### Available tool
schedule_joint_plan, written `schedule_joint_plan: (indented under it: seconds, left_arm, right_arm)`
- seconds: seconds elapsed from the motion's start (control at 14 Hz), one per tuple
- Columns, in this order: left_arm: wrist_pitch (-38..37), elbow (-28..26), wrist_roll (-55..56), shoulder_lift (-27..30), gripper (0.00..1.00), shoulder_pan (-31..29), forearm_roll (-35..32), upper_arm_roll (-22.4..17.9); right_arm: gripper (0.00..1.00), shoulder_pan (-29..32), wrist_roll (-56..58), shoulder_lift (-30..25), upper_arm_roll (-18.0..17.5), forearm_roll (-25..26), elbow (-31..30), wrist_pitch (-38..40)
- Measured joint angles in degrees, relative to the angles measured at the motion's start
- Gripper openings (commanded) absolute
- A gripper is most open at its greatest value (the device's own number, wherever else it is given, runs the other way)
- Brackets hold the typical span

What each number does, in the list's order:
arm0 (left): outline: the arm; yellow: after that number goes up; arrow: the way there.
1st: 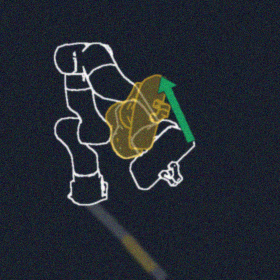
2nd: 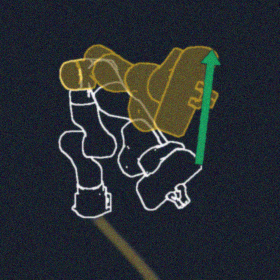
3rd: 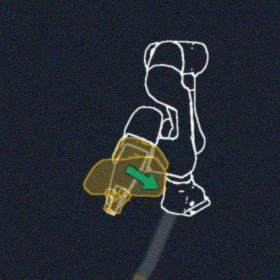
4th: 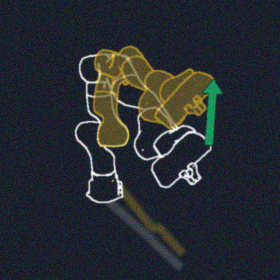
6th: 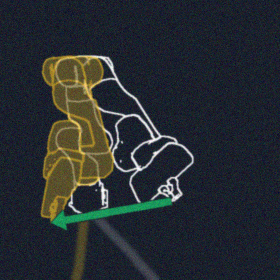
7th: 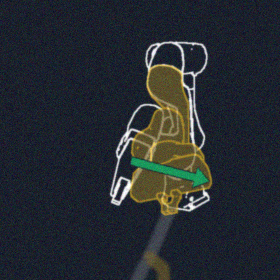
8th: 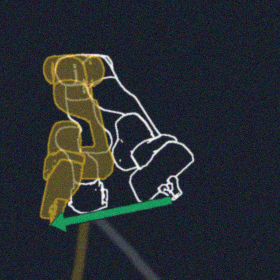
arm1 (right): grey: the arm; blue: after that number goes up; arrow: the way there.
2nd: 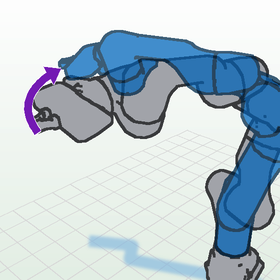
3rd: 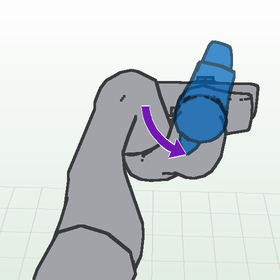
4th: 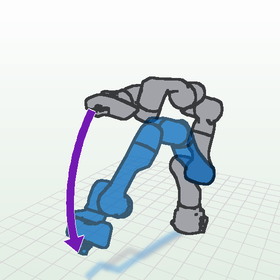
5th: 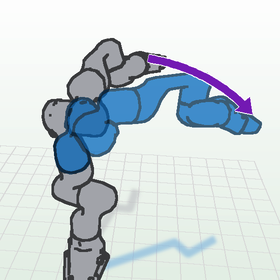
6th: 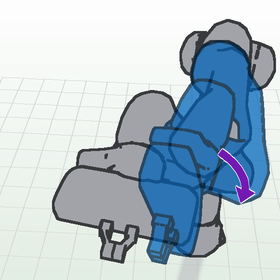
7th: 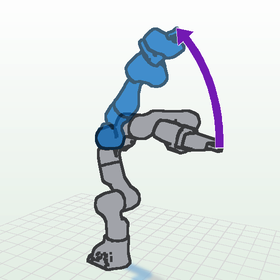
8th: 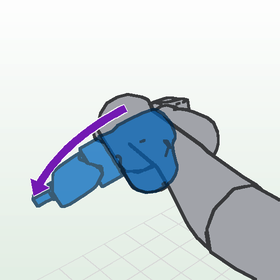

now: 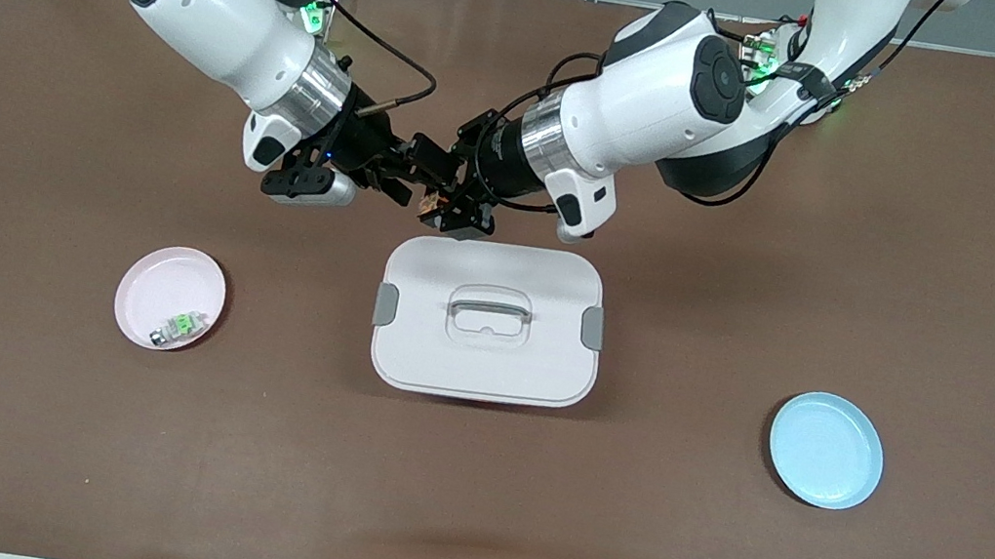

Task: Transfer orange switch to right arm and place
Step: 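Grasp the orange switch with the right gripper beside the left gripper, then open the left gripper while the right gripper carries the switch away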

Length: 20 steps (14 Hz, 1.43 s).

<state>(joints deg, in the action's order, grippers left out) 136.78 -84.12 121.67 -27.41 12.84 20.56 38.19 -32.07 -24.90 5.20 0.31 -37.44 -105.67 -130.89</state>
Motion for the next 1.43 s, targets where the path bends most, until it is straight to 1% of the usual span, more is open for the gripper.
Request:
schedule_joint_plan:
  seconds: [0.14, 0.21, 0.43, 0.5, 0.64, 0.79, 0.86, 1.29, 1.43]
  left_arm:
    - [0.0, -0.25, 0.0, -0.05, 0.3, 0.02, -0.01, 0.0]
    - [0.0, -0.43, 0.0, -0.08, 0.3, 0.07, -0.01, 0.01]
    - [-0.01, -0.61, 0.0, -0.1, 0.31, 0.07, 0.0, 0.01]
    - [-0.01, -0.61, 0.0, -0.11, 0.34, 0.07, 0.0, 0.01]
    - [-0.01, -0.6, 0.0, -0.11, 0.53, 0.06, 0.0, 0.02]
    - [-0.01, -0.56, 0.2, -0.11, 0.83, 0.04, 0.0, 0.02]
    - [-0.01, -0.53, 0.41, -0.11, 1.0, 0.02, 0.0, 0.03]
    - [0.23, -0.12, 1.05, 0.09, 1.0, -0.79, -0.03, -0.01]
    - [0.13, -0.17, 1.05, 0.08, 1.0, -1.17, -0.32, -0.13]
  right_arm:
    - [0.16, -0.09, 0.0, -0.06, -0.05, -0.28, 0.12, -0.13]
    - [0.0, -0.21, 0.0, -0.1, -0.1, -0.49, 0.21, -0.26]
    - [0.0, -0.36, 0.42, -0.16, -0.09, -0.58, 0.25, -0.39]
    - [0.0, -0.36, 0.42, -0.15, -0.09, -0.58, 0.25, -0.39]
    - [0.0, -0.36, 0.43, -0.15, -0.09, -0.59, 0.25, -0.4]
    - [0.0, -0.36, 0.46, -0.16, -0.09, -0.59, 0.27, -0.45]
    - [0.0, -0.37, 0.55, -0.16, -0.09, -0.59, 0.28, -0.49]
    - [0.0, -0.36, 1.05, 0.21, 0.16, -0.3, -0.08, -0.42]
    - [0.0, -0.25, 7.22, 0.2, 0.39, 0.32, -0.06, 0.77]
